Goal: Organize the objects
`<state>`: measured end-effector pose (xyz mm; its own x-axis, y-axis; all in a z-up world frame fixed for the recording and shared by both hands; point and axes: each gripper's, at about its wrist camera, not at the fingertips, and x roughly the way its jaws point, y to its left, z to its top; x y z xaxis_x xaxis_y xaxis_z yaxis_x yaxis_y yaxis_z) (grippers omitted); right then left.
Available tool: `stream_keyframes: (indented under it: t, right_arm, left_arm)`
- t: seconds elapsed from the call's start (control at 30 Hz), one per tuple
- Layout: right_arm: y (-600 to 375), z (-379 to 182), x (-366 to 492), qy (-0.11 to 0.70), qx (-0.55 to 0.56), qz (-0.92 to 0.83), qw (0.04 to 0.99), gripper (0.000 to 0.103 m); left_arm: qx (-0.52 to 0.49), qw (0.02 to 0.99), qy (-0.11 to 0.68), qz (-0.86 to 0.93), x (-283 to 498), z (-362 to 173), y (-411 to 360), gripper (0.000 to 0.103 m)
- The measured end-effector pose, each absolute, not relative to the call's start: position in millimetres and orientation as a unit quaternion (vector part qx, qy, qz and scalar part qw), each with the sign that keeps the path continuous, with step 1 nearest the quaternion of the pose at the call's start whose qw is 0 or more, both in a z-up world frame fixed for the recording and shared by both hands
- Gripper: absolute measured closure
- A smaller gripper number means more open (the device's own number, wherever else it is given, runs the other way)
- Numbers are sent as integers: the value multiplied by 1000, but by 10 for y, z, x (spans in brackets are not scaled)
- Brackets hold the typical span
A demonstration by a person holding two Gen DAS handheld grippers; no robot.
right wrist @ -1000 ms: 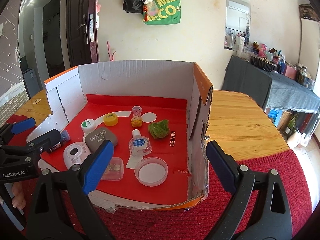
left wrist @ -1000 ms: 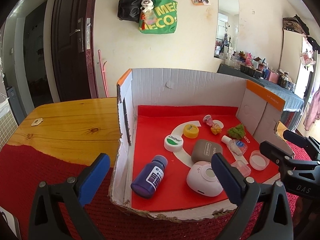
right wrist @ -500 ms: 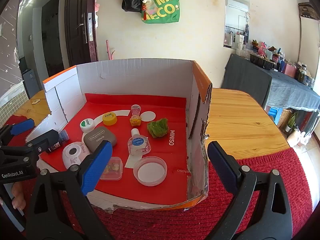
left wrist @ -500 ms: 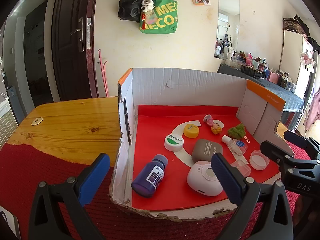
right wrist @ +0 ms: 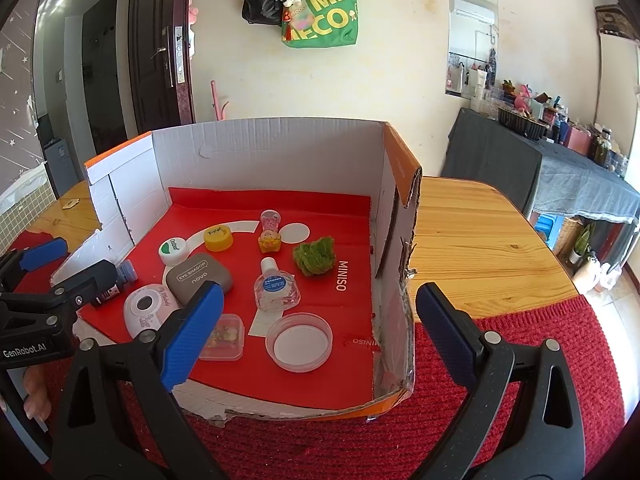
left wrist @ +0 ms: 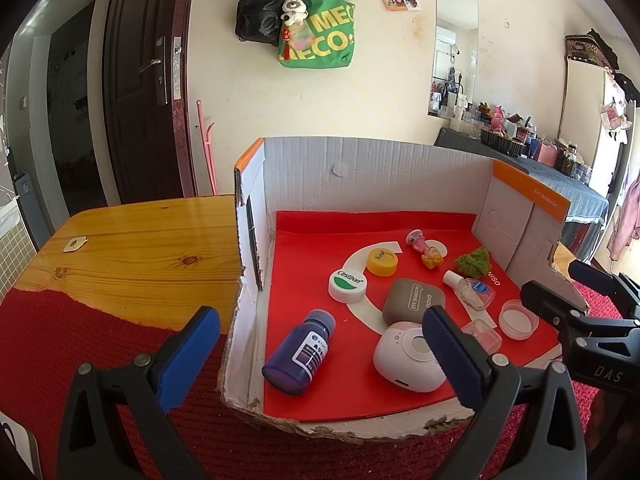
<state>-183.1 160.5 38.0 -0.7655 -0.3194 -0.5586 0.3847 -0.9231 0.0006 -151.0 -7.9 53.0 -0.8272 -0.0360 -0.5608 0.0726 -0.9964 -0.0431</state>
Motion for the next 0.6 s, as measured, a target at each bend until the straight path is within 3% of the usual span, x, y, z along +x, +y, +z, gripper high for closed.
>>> stream_keyframes:
  t: [0.6]
  right_arm:
    - [1610,385,-1834,58,288,-937,187,4]
  left_arm:
    - [293,30,31,-955,-1509,529,-78,0]
